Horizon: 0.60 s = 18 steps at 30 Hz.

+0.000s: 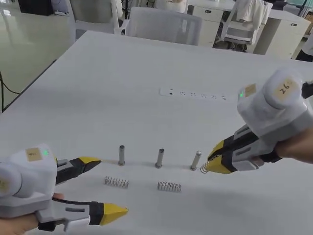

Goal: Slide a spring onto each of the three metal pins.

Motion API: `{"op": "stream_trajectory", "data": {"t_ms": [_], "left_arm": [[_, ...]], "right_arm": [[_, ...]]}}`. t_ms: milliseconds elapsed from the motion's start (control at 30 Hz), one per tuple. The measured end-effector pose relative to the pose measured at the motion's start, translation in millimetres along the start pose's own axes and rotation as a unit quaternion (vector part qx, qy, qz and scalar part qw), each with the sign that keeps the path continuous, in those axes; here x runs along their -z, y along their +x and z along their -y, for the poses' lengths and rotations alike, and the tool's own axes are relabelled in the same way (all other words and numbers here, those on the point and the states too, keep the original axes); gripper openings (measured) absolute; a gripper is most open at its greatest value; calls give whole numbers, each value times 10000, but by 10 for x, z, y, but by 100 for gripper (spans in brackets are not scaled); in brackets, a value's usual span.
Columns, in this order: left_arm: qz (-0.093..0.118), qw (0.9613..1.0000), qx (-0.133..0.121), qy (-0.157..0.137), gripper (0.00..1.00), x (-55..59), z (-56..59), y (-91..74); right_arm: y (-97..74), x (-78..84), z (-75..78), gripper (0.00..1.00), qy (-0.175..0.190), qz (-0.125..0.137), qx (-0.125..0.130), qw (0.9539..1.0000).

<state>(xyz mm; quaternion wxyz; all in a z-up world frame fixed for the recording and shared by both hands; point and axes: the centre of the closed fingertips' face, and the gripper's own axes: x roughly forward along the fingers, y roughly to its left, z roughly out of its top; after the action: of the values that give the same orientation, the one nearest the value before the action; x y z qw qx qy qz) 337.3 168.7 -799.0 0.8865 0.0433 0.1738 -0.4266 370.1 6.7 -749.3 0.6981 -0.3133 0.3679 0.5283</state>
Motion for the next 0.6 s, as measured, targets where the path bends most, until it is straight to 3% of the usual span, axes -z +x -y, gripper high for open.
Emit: {"op": "stream_trajectory", "data": {"t_ms": [267,600], "left_arm": [[13,10000,-49,-17,73,-3,-27,-22],[42,10000,-66,0,73,-17,-27,-26]], "right_arm": [[-20,-16,293,8,-7,-179,139,9997],[136,-51,467,8,-172,-483,66,9987]]}}
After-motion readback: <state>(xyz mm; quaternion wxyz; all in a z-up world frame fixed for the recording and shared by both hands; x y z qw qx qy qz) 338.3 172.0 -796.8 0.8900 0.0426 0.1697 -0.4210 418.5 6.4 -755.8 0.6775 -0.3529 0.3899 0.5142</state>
